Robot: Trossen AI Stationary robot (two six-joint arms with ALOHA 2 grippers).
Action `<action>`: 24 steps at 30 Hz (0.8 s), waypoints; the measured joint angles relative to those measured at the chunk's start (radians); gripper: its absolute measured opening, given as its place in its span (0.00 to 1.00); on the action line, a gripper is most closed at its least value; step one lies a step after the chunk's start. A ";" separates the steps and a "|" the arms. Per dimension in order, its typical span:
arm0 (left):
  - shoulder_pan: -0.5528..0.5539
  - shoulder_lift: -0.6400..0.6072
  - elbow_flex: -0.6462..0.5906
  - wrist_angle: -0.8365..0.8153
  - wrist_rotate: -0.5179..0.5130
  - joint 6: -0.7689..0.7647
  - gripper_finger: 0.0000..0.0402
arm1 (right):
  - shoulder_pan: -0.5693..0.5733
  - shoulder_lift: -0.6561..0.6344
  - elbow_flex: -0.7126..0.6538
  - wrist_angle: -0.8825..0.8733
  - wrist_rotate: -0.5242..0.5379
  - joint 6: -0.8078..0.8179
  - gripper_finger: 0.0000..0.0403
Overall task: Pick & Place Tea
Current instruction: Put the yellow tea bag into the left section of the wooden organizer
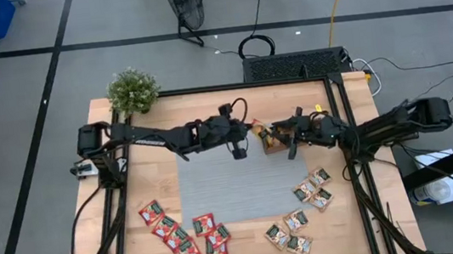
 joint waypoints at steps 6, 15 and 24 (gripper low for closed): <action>0.012 0.001 0.000 -0.026 -0.045 -0.008 0.01 | 0.039 0.128 0.106 0.001 0.000 -0.005 0.40; 0.013 0.001 0.000 -0.065 -0.049 -0.013 0.01 | 0.043 0.178 0.136 0.017 0.054 0.024 0.38; 0.012 0.001 0.000 -0.062 -0.048 -0.023 0.03 | 0.037 0.178 0.136 0.003 0.081 0.021 0.02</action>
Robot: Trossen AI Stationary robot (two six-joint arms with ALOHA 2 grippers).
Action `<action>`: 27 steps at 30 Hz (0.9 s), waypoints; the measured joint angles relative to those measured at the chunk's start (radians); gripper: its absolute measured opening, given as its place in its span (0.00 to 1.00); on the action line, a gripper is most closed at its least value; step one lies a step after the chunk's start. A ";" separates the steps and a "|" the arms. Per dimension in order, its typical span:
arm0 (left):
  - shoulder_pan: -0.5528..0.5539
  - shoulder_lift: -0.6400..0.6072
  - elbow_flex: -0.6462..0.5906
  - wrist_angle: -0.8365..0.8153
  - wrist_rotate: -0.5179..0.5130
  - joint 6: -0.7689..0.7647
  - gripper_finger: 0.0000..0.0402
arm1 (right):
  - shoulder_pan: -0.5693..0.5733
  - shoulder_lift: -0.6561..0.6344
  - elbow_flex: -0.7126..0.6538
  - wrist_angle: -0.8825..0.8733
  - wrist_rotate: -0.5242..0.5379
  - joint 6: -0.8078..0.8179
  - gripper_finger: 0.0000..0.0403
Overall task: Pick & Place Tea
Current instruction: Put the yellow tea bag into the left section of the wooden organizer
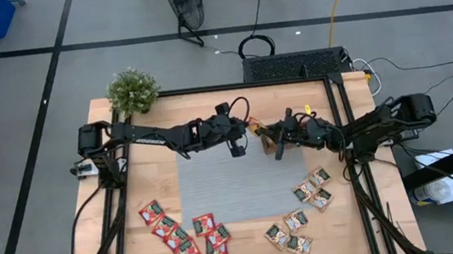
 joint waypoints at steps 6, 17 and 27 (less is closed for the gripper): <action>-0.010 -0.009 0.000 -0.018 0.005 -0.076 0.04 | 0.000 -0.046 0.001 -0.041 -0.001 -0.071 0.00; -0.033 -0.082 -0.006 -0.151 0.001 -0.127 0.05 | 0.017 -0.298 0.459 -1.252 0.004 -0.186 0.00; -0.024 -0.081 -0.023 -0.029 0.000 -0.120 0.02 | 0.040 -0.298 0.599 -1.411 0.102 -0.121 0.00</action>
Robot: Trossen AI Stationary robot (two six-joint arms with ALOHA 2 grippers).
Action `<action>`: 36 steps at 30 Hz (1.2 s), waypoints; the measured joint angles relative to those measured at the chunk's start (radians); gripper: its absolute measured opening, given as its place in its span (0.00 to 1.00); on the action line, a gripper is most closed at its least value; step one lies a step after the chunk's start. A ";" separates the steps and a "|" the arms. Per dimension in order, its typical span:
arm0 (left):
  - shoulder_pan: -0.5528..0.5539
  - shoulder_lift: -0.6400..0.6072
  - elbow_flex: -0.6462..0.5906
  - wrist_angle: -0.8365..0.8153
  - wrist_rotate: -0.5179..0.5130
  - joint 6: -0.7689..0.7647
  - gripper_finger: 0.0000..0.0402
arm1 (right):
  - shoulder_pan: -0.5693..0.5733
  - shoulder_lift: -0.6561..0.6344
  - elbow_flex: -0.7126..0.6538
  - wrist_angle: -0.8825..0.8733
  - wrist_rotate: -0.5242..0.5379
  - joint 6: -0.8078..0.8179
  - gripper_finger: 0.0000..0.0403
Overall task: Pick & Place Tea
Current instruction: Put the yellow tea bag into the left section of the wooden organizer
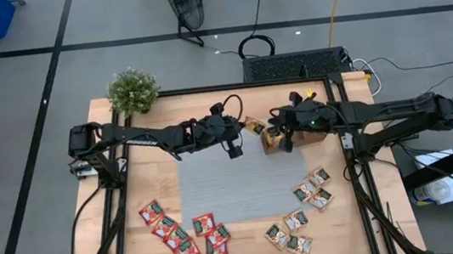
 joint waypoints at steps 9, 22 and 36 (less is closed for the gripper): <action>0.000 0.000 0.000 0.219 -0.067 0.020 0.02 | -0.003 -0.003 -0.130 0.177 0.167 -0.004 0.00; 0.052 0.000 0.000 0.399 0.086 -0.017 0.01 | -0.008 0.072 -0.628 1.394 -0.039 -0.175 0.00; 0.052 0.000 0.000 0.395 0.090 -0.042 0.01 | -0.047 0.321 -0.555 1.696 -0.182 -0.240 0.49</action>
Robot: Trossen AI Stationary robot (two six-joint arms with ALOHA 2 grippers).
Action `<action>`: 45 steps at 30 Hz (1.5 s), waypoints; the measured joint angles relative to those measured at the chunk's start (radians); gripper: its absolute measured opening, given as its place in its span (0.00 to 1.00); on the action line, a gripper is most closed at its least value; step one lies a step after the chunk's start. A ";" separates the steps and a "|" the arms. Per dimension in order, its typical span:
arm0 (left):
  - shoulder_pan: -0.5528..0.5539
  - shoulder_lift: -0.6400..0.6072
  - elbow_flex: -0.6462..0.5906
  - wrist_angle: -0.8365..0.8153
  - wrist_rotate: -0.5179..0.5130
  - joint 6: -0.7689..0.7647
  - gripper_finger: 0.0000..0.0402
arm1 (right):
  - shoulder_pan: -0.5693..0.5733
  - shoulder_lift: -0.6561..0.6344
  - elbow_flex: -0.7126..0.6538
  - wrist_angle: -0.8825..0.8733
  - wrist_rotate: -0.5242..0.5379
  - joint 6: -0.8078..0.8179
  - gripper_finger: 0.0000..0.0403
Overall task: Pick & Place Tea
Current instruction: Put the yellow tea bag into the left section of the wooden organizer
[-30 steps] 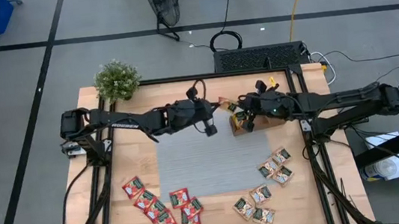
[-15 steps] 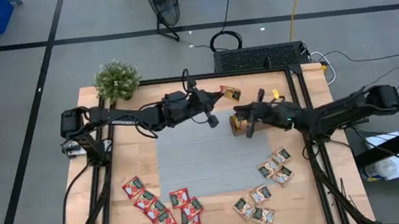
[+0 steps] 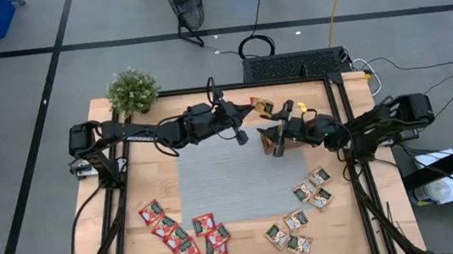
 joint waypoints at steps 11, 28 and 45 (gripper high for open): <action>0.000 0.000 0.000 -0.001 -0.017 0.005 0.02 | 0.001 0.042 0.040 0.102 0.151 -0.010 0.41; 0.000 -0.010 0.000 -0.008 -0.063 0.045 0.01 | -0.020 0.034 0.040 0.085 0.165 0.037 0.32; 0.000 -0.010 0.000 -0.028 -0.063 0.044 0.02 | -0.021 0.035 0.040 0.145 0.163 0.016 0.20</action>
